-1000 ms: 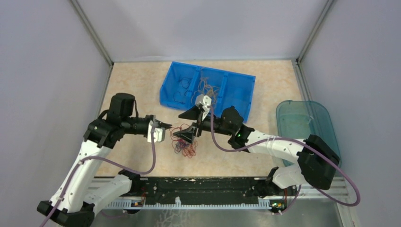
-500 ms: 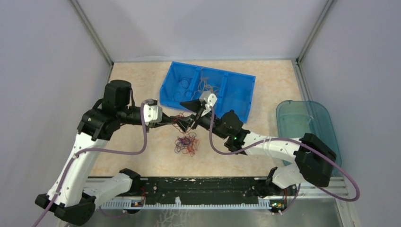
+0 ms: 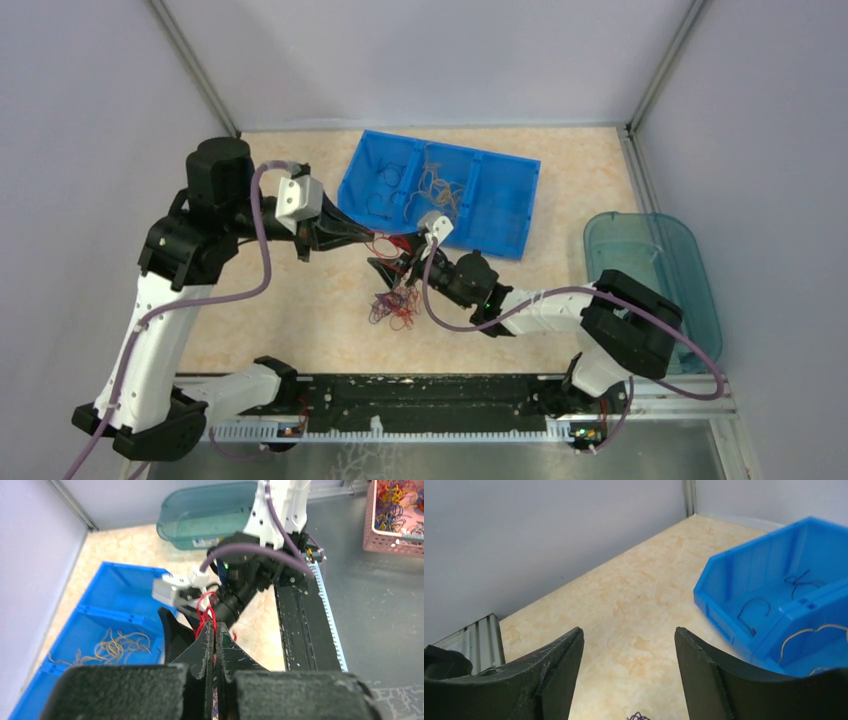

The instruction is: Untangle the cables

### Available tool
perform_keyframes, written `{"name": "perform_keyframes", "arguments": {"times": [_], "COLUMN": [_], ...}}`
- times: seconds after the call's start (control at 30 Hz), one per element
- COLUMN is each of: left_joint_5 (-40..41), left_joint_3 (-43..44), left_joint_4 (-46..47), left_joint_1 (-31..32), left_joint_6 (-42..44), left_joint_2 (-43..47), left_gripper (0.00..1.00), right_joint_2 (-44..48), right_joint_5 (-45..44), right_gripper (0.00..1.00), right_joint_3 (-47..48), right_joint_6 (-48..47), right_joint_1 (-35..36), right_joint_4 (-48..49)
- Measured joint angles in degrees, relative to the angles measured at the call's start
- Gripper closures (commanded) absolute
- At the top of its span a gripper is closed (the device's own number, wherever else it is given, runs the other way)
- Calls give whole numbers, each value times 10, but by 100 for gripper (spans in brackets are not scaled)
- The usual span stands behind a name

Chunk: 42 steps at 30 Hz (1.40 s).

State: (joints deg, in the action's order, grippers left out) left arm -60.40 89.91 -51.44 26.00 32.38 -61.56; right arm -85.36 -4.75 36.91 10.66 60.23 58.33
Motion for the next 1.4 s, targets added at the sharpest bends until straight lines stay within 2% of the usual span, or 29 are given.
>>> {"name": "perform_keyframes", "arguments": {"times": [0.2, 0.47, 0.8, 1.13, 1.4], "left_joint_5": [-2, 26, 99, 127, 148], "left_joint_3": [63, 124, 164, 249, 278], "left_joint_4": [24, 69, 189, 266, 306], "left_joint_1": [0, 0, 0, 0, 0], "left_joint_6": [-35, -46, -57, -79, -68], "left_joint_2": [-14, -21, -20, -51, -68], "left_gripper": [99, 99, 99, 100, 100], "right_joint_2": [-23, -28, -29, -48, -55], "right_joint_5": [-2, 2, 3, 22, 43], "right_gripper": [50, 56, 47, 36, 38], "right_joint_3": [-36, -65, -84, -70, -57], "right_joint_6": [51, 100, 121, 127, 125], "right_joint_1": [0, 0, 0, 0, 1], "right_joint_4": [44, 72, 87, 94, 84]}}
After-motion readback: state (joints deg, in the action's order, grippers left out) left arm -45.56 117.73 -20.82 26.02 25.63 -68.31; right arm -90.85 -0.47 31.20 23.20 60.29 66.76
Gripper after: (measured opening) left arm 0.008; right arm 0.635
